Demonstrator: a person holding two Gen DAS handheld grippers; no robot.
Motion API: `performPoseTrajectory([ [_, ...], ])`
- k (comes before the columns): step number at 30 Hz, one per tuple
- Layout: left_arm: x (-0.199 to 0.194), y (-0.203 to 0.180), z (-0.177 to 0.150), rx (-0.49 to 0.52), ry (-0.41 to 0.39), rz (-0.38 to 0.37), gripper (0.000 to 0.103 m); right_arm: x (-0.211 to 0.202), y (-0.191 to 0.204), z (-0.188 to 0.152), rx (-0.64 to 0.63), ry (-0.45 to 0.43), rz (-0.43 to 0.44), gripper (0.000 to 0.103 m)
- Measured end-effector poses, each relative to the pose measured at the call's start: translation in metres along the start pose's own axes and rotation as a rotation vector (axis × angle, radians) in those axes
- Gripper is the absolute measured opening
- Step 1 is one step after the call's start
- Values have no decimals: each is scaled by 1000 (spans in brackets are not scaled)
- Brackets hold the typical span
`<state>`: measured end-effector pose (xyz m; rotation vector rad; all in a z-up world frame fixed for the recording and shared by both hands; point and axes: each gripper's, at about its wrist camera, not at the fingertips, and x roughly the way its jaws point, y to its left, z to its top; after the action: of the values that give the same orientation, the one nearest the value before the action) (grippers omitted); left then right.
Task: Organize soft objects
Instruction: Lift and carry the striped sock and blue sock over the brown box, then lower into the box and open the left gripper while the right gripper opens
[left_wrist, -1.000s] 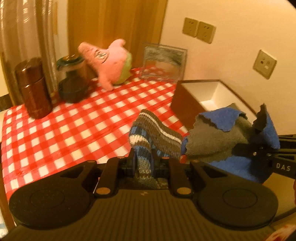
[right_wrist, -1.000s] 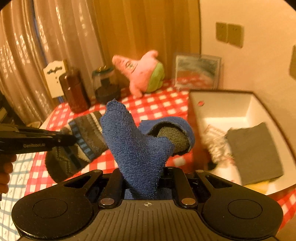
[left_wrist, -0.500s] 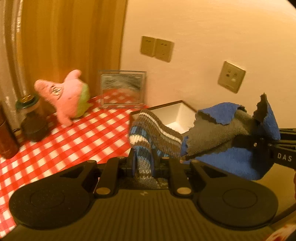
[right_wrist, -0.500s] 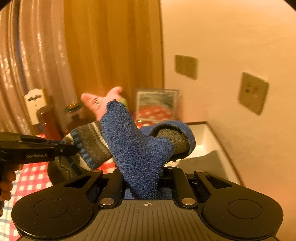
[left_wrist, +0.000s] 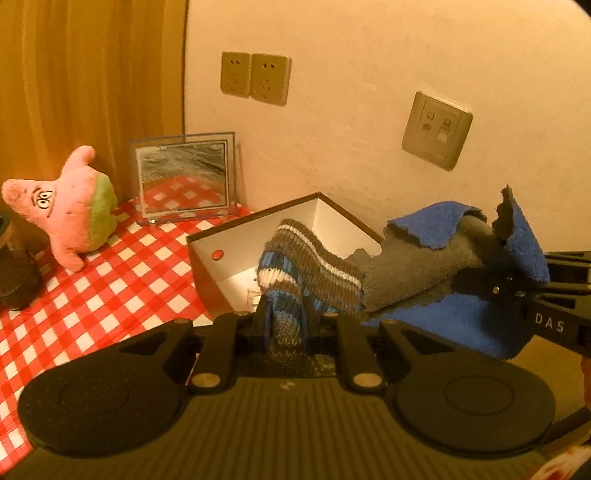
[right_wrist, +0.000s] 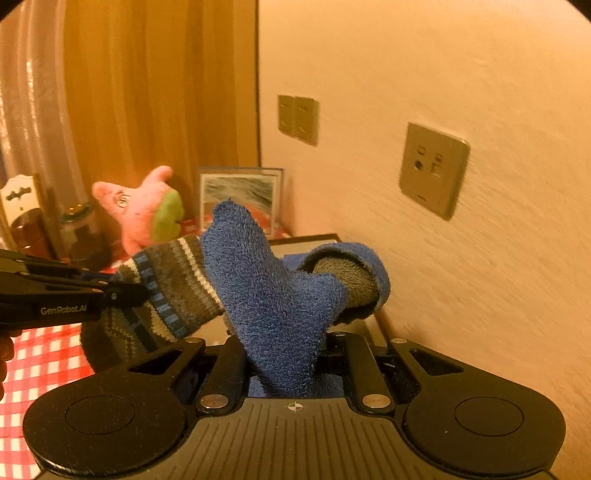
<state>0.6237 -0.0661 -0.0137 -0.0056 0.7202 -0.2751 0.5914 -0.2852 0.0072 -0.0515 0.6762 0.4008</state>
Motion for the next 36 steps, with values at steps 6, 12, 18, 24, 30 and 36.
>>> performPoseTrajectory([
  [6, 36, -8, 6, 2, 55, 5, 14, 26, -9, 0, -20, 36, -18, 13],
  [12, 65, -7, 12, -6, 96, 11, 14, 50, -18, 3, -23, 63, -25, 13],
  [18, 87, -5, 19, -4, 120, 23, 14, 68, -24, 9, -29, 83, -31, 13],
  [24, 107, -2, 22, -19, 163, 7, 30, 84, -25, 12, -29, 102, -27, 13],
  [30, 111, 1, 21, 4, 174, 15, 31, 94, -26, 14, -28, 112, -22, 13],
  [36, 106, 5, 19, 8, 172, 22, 31, 97, -21, 17, -35, 67, 14, 13],
])
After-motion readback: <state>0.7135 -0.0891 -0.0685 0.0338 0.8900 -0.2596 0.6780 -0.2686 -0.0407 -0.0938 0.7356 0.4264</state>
